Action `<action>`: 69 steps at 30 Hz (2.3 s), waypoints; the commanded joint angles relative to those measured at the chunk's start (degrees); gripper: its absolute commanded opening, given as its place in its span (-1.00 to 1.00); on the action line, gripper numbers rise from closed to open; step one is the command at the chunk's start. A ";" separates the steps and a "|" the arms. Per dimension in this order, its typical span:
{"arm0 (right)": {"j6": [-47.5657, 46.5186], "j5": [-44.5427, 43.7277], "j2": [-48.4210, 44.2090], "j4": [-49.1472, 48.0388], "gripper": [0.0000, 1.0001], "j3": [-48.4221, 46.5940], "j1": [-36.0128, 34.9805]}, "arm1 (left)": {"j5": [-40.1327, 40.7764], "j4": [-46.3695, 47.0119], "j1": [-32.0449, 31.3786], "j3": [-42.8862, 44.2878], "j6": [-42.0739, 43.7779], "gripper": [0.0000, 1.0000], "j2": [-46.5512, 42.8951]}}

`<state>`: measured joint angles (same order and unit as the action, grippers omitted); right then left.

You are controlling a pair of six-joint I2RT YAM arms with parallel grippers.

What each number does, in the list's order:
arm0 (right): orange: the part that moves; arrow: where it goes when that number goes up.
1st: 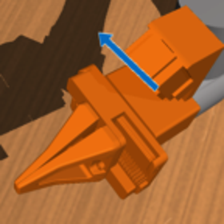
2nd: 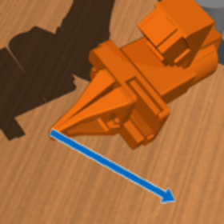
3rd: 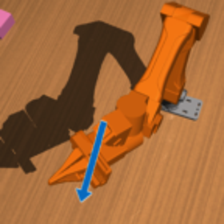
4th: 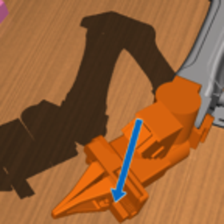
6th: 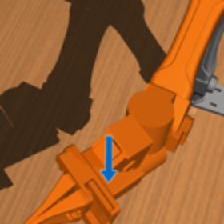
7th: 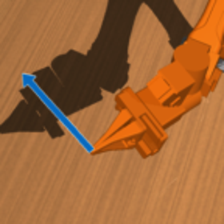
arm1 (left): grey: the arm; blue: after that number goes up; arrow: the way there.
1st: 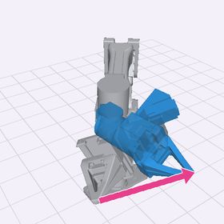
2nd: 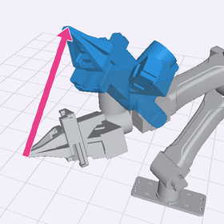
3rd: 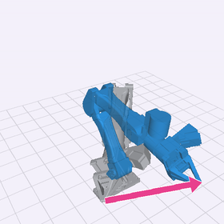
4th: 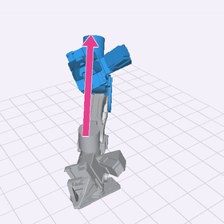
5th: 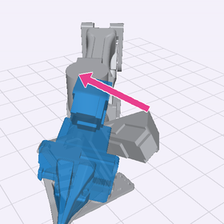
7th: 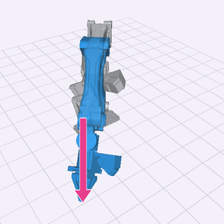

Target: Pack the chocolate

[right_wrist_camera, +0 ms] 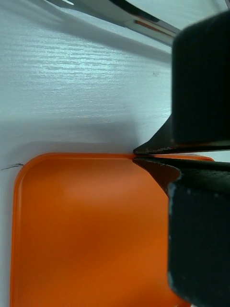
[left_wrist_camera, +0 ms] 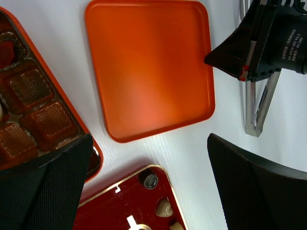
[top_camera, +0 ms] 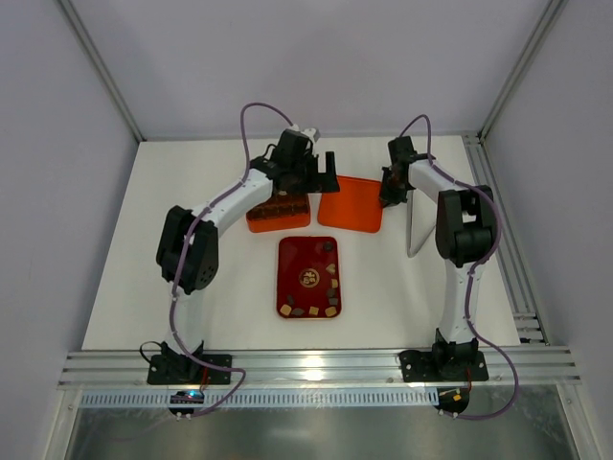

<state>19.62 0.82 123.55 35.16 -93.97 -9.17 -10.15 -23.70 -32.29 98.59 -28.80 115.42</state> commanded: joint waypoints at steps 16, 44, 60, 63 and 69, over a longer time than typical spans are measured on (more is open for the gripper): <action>1.04 5.15 -14.65 -0.44 -0.92 2.74 3.98 | -0.66 -0.82 -0.31 16.37 1.38 0.96 13.95; 4.64 18.07 -21.59 -6.06 -0.92 10.12 7.76 | -19.29 9.72 1.53 17.43 -12.33 0.14 18.71; 4.56 17.83 -27.83 -10.02 -0.51 18.03 5.83 | -23.78 12.63 1.79 7.60 -18.84 -0.99 8.87; 1.67 10.72 -32.48 -9.58 -0.10 20.40 3.46 | -21.76 7.82 2.15 6.97 -18.49 -1.00 6.15; -7.83 -6.60 -47.85 -11.60 0.24 26.11 -11.90 | -21.31 -3.44 4.69 7.59 -18.57 -0.99 2.63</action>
<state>18.24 4.64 83.77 26.89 -69.73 -13.50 -31.11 -21.58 -29.47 105.08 -46.54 123.92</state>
